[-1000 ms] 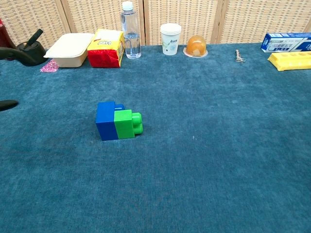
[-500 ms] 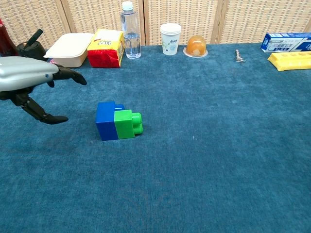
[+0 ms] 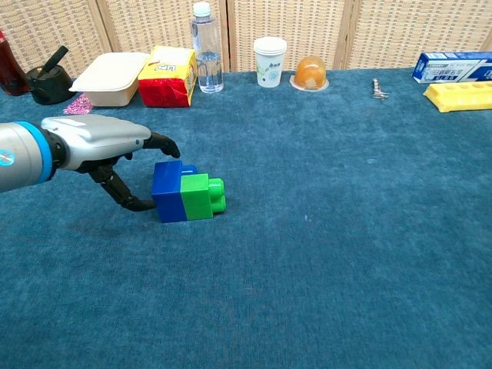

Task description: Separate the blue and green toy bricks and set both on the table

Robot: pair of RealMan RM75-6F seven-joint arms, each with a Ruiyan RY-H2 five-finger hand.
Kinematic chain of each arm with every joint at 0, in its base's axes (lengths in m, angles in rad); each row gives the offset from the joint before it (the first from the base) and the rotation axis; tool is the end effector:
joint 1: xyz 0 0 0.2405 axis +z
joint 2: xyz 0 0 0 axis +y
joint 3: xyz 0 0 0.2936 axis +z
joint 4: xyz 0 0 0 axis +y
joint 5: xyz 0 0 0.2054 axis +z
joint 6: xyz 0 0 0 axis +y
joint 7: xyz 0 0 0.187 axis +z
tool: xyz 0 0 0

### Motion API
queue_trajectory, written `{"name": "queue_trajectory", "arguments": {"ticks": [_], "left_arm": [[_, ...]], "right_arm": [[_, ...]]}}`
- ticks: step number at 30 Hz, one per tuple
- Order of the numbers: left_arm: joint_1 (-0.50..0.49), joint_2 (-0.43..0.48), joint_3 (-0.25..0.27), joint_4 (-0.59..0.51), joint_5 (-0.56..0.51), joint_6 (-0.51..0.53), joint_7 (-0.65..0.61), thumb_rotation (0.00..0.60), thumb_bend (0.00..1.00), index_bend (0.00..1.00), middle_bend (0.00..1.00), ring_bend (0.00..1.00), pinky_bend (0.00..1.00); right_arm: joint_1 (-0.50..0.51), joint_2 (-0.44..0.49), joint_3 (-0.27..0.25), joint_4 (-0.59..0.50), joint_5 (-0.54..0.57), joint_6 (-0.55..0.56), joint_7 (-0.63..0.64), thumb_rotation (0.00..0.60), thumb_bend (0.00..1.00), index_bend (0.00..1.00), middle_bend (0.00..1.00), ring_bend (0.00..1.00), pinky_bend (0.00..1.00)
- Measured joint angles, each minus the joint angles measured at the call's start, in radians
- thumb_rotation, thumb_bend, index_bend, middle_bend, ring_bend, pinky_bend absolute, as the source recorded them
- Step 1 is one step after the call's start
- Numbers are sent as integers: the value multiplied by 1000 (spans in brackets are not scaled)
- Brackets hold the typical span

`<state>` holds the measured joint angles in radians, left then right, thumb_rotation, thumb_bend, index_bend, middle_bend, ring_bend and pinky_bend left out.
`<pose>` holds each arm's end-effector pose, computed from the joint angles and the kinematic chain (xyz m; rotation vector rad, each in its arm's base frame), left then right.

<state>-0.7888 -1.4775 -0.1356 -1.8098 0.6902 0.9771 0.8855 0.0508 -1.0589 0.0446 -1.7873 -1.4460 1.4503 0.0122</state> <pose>-0.1556 0.3586 -0.0399 -2.0294 -0.9287 -0.5561 -0.3300 -0.2112 0.1804 1.3085 -1.0755 0.9272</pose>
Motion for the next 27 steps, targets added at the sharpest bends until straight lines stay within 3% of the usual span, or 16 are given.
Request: {"name": "queue_trajectory", "arguments": {"ticks": [10,18,27], "left_arm": [[-51,-49,12,54,-50,6,-26,434,298,189,211,174,332],[-93,-84,4,91,-74,1,-62,435,385,425,363,342,438],[-130,-56,10,122,-45,-63,-105,433,401,453,387,367,456]], "right_arm": [[-7,6,1,3,11,1,6,600,254,51,163,137,119],[-14,13,1,-2,13,4,10,600,254,51,167,140,123],[-8,10,4,-6,18,-13,21,600,255,51,183,163,148]]}}
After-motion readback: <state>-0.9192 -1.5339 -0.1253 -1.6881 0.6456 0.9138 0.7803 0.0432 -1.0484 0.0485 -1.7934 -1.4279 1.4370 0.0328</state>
